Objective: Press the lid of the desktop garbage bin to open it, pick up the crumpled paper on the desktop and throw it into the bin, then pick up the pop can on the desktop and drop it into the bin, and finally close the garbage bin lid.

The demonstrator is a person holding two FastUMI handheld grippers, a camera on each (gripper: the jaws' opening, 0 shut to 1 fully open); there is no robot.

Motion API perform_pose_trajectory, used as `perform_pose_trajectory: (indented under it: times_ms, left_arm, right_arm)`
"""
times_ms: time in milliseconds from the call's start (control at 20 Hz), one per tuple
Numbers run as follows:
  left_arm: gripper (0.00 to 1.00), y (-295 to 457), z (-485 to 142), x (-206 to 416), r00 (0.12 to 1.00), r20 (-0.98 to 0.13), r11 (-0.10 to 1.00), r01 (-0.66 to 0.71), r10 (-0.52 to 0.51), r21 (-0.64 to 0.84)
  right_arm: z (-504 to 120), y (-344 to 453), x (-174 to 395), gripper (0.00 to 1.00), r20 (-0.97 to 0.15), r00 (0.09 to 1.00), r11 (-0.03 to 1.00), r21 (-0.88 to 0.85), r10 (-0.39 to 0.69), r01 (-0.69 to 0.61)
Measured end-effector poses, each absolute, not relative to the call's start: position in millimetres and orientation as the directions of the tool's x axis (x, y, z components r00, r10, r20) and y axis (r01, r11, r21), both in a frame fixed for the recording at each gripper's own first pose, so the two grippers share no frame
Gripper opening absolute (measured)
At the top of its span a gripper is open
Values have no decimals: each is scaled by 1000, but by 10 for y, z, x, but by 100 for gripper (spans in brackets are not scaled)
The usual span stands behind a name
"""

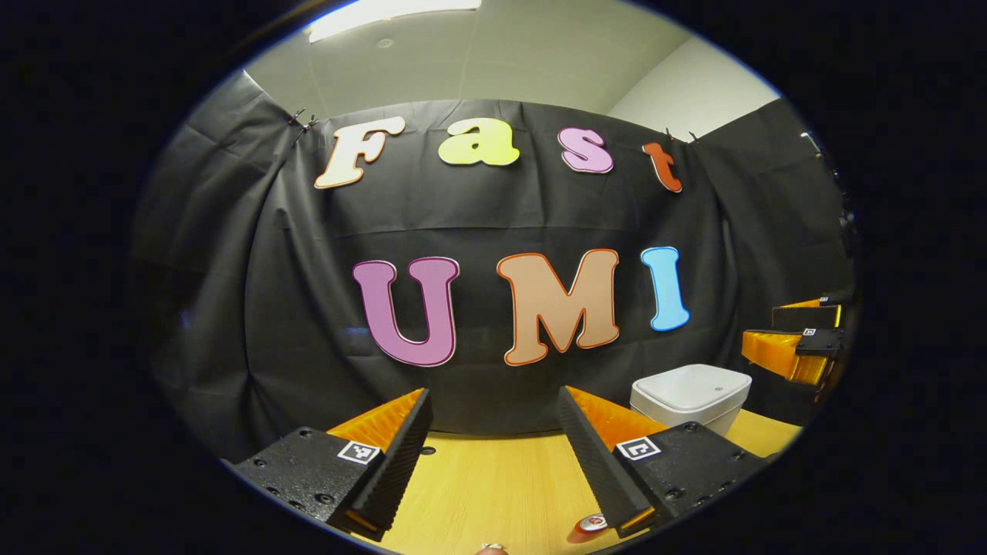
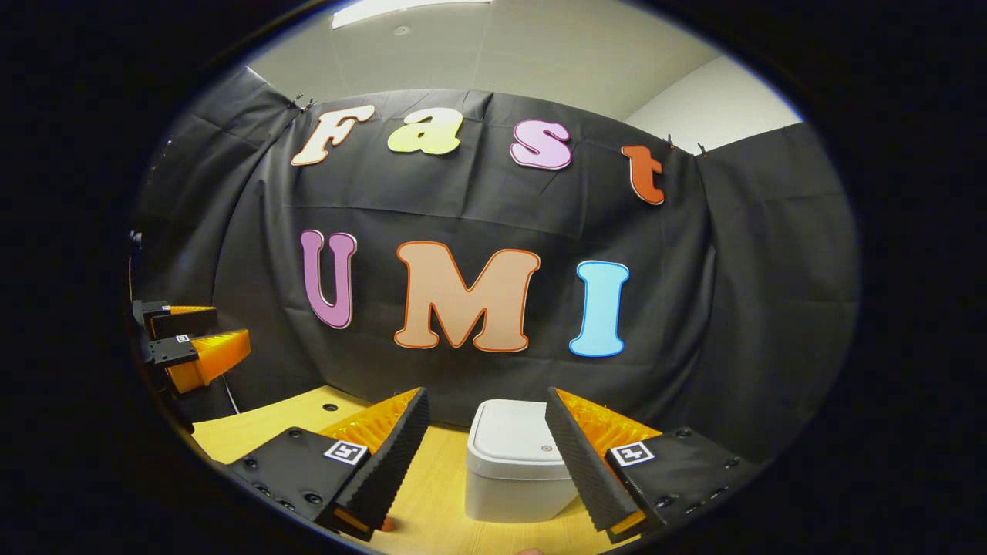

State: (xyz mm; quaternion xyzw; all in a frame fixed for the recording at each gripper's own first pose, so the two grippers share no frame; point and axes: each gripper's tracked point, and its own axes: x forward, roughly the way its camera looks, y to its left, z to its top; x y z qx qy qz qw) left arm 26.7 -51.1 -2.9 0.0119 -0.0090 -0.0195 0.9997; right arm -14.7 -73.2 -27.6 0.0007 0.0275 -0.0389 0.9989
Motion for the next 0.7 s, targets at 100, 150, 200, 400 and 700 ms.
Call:
perform_pose_trajectory:
  times_ms: [100, 150, 200, 400, 700]
  left_arm:
    - [95, -511, -8, 287, 999, 26, 999, 36, -37, 35]
    - [99, -522, -14, 299, 999, 30, 999, 34, -36, 37]
    - [95, -532, -20, 305, 999, 25, 999, 33, -33, 36]
    - [95, -559, -70, 344, 1000, 9, 999, 25, -25, 42]
    - [99, -537, -120, 333, 1000, -7, 998, -28, 28, 57]
  right_arm:
    - [-281, -737, -125, 100, -55, 996, 998, 3, -69, 69]
    - [-277, -741, -111, 100, -55, 996, 998, -1, -66, 66]
    - [-287, -743, -98, 99, -54, 997, 998, -5, -60, 60]
    - [-320, -792, -40, 100, -63, 997, 999, -8, -40, 39]
    - [-340, -902, 64, 88, -75, 997, 1000, -27, -4, 2]
